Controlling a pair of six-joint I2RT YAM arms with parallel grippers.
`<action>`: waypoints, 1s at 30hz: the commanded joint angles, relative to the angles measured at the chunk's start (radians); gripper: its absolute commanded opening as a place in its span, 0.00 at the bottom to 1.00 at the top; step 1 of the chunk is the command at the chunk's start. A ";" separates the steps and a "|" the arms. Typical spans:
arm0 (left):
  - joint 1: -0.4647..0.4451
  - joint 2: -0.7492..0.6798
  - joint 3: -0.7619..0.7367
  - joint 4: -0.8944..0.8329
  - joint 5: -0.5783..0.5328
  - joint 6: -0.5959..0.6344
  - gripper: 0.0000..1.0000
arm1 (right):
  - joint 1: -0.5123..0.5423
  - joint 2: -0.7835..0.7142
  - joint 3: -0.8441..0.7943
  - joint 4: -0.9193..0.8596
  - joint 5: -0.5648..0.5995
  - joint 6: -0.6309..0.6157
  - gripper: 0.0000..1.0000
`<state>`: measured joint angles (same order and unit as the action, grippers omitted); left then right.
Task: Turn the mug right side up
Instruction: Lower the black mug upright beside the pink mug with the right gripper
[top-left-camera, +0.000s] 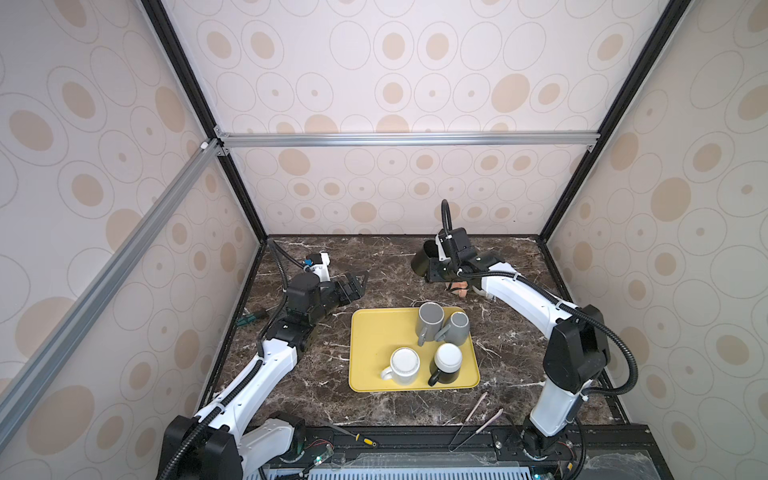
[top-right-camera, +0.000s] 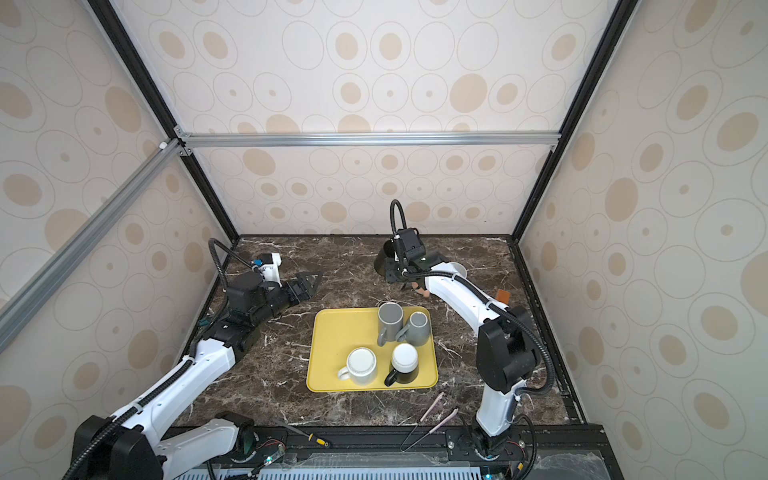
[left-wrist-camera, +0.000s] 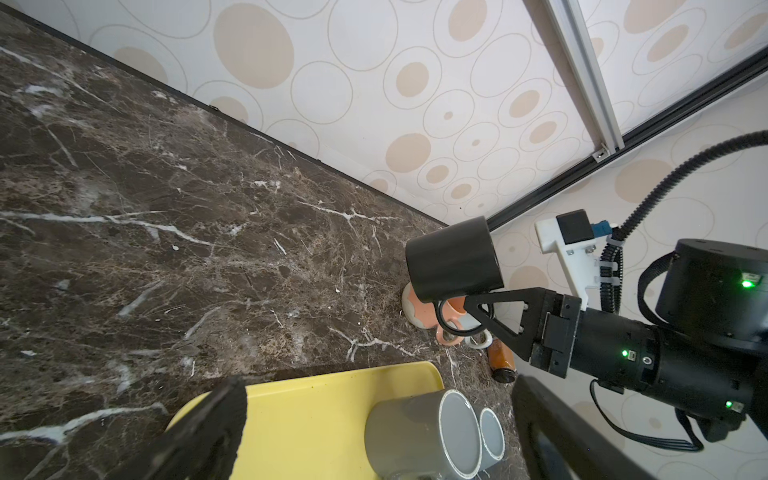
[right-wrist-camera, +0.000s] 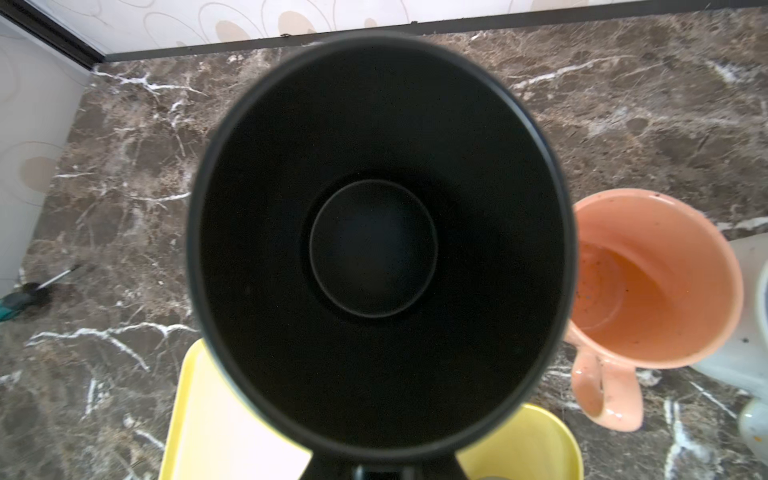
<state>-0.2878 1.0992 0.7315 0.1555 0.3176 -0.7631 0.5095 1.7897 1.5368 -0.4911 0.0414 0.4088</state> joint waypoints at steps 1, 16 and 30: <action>0.001 -0.020 0.000 -0.007 -0.011 0.032 1.00 | 0.011 0.020 0.019 0.060 0.067 -0.052 0.00; -0.005 -0.015 -0.013 -0.017 -0.001 0.044 1.00 | 0.018 0.130 0.039 0.046 0.158 -0.089 0.00; -0.014 -0.012 -0.023 -0.002 0.007 0.045 1.00 | 0.018 0.174 0.042 0.042 0.229 -0.111 0.00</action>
<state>-0.2958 1.0992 0.7105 0.1406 0.3164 -0.7414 0.5179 1.9656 1.5394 -0.5018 0.2180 0.3145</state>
